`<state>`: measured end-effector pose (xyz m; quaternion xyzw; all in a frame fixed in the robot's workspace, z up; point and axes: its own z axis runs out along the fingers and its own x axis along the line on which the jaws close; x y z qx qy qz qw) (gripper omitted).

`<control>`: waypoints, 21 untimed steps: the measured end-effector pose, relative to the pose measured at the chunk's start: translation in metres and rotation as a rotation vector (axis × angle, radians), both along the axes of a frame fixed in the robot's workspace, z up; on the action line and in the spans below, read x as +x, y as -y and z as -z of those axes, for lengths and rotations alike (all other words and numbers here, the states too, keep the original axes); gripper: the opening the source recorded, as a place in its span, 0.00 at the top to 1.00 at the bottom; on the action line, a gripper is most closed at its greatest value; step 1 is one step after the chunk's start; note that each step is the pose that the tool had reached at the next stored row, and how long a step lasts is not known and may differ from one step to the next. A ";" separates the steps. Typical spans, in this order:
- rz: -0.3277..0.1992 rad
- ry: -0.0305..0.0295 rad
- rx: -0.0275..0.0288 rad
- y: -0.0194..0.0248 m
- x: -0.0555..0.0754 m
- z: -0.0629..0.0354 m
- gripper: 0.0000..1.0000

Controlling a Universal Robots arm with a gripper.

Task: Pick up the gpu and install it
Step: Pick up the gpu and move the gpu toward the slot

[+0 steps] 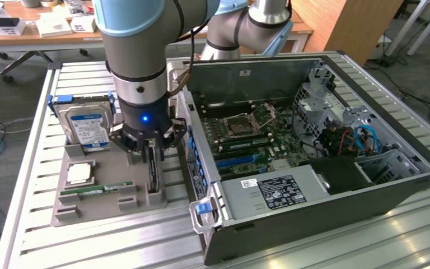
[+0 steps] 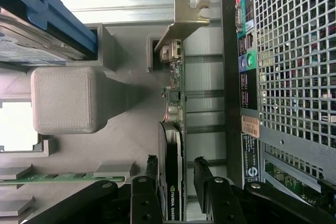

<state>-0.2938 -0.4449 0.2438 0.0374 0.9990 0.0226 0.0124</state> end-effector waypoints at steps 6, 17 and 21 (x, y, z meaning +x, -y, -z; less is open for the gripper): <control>0.000 0.0000 -0.0001 -0.0002 0.000 0.0058 0.59; 0.000 0.0002 0.0001 -0.0042 -0.001 0.0077 0.59; 0.000 -0.0001 0.0000 -0.0044 -0.002 0.0079 0.59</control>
